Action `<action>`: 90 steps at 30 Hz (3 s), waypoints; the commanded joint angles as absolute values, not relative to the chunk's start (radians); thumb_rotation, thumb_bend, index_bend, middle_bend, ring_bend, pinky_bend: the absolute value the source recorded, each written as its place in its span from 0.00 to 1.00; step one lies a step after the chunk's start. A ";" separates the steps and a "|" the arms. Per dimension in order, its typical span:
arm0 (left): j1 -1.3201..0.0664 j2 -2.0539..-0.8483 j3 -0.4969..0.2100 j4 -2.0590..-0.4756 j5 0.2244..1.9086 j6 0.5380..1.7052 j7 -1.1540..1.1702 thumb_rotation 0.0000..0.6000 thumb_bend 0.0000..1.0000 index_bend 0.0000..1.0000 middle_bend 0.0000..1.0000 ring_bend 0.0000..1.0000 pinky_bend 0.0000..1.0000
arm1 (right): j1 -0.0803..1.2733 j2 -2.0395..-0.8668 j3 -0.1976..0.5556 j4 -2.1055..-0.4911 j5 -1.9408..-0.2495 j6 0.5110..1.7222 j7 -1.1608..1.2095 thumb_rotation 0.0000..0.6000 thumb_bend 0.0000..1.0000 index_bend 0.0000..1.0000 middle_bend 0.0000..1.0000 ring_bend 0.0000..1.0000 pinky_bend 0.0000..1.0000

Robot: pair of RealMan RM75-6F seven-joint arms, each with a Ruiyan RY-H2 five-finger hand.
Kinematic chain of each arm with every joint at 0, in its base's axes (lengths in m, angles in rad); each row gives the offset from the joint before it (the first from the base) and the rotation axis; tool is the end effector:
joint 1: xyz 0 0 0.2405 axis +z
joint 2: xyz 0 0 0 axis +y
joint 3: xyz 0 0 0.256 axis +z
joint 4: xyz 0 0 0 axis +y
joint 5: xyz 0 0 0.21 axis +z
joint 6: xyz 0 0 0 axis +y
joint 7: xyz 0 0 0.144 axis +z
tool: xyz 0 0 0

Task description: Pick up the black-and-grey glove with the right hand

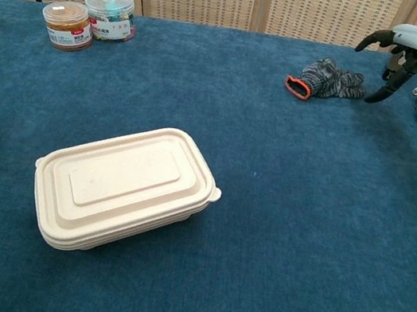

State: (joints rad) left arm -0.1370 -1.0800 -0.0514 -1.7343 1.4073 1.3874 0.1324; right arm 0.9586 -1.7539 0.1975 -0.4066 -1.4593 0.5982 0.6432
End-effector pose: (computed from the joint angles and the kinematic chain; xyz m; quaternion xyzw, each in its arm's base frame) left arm -0.2963 0.1940 0.1515 -0.6111 -0.4063 -0.3466 0.5842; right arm -0.2223 -0.4957 0.0363 0.6690 -0.4468 0.3630 0.4701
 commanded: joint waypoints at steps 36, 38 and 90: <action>-0.144 -1.080 -0.046 -1.740 1.392 1.374 0.134 1.00 0.00 0.00 0.00 0.00 0.00 | 1.082 -1.851 0.114 -0.265 -1.471 0.413 0.537 1.00 1.00 0.38 0.33 0.26 0.29; -0.144 -1.077 -0.045 -1.740 1.393 1.373 0.130 1.00 0.00 0.00 0.00 0.00 0.00 | 1.070 -1.814 0.105 -0.314 -1.480 0.442 0.547 1.00 1.00 0.40 0.35 0.29 0.34; -0.162 -1.084 -0.058 -1.734 1.339 1.340 0.144 1.00 0.00 0.00 0.00 0.00 0.00 | 1.086 -1.952 0.125 -0.149 -1.426 0.486 0.468 1.00 0.21 0.18 0.11 0.05 0.19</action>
